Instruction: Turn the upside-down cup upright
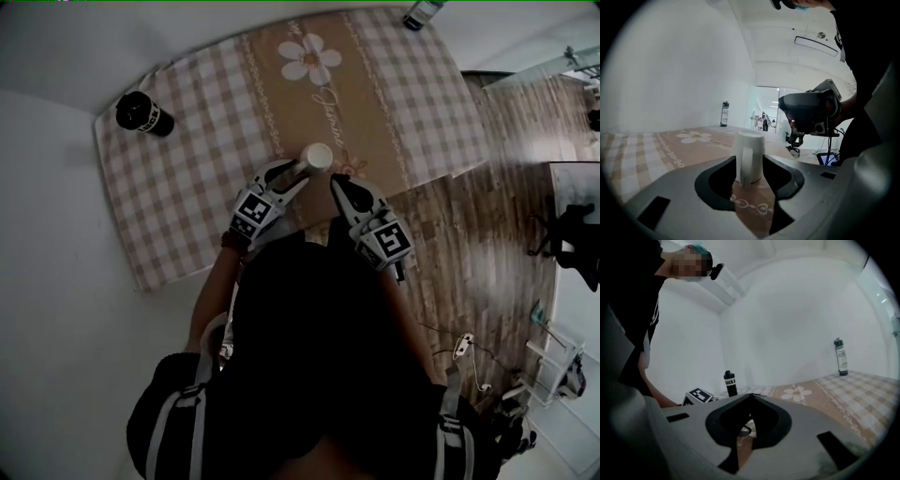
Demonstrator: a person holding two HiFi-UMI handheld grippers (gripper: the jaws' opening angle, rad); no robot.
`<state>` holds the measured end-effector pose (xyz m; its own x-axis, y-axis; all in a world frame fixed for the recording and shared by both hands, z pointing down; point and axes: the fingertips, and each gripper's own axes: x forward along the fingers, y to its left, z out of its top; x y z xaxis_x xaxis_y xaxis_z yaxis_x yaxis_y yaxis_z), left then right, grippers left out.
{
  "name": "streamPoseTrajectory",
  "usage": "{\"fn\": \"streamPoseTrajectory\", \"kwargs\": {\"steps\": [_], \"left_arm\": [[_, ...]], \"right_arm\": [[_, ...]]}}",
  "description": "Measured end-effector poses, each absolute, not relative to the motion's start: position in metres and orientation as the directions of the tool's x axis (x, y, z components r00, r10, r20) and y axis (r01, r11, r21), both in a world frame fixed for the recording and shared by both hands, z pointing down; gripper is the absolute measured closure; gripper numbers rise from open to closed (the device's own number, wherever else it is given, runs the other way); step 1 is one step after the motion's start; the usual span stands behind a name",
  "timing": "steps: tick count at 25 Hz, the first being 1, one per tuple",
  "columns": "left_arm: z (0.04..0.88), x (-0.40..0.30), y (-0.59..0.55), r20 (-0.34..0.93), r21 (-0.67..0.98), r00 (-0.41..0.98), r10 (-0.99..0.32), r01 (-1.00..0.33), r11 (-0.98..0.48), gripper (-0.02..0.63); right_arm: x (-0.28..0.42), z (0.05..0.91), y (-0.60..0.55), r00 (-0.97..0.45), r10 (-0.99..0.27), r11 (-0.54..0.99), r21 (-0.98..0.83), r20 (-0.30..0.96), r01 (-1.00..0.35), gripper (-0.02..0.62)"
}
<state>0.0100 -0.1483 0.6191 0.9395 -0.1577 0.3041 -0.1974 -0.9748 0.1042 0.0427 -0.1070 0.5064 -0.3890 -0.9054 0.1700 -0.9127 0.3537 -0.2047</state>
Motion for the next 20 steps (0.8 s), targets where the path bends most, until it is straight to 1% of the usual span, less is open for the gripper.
{"fn": "streamPoseTrajectory", "kwargs": {"steps": [4,5,8,9,13,17,20], "left_arm": [[0.631,0.008,-0.153,0.368,0.135,0.917,-0.157,-0.22,-0.966,0.414],[0.633,0.008,-0.153,0.373,0.147,0.915,-0.155,-0.223,-0.964,0.423],[0.632,0.009,-0.156,0.37,0.133,0.913,-0.174,-0.237,-0.962,0.423],[0.631,0.011,-0.157,0.368,0.116,0.912,-0.182,-0.239,-0.964,0.45],[0.629,0.014,-0.154,0.373,0.074,0.909,-0.188,-0.231,-0.97,0.488],[0.632,0.014,-0.152,0.377,0.1,0.912,-0.16,-0.211,-0.972,0.506],[0.63,0.015,-0.151,0.378,0.081,0.911,-0.164,-0.209,-0.974,0.522]], "right_arm": [[0.052,0.527,-0.112,-0.427,-0.875,0.388,-0.197,0.229,-0.901,0.589],[0.055,0.528,-0.114,-0.431,-0.873,0.392,-0.195,0.228,-0.899,0.589],[0.059,0.534,-0.12,-0.44,-0.867,0.395,-0.216,0.234,-0.893,0.589],[0.06,0.537,-0.122,-0.444,-0.863,0.397,-0.22,0.241,-0.891,0.589],[0.056,0.544,-0.127,-0.456,-0.853,0.404,-0.232,0.253,-0.885,0.589],[0.056,0.549,-0.129,-0.452,-0.854,0.395,-0.244,0.257,-0.886,0.589],[0.056,0.552,-0.129,-0.446,-0.856,0.388,-0.244,0.263,-0.889,0.589]]}}
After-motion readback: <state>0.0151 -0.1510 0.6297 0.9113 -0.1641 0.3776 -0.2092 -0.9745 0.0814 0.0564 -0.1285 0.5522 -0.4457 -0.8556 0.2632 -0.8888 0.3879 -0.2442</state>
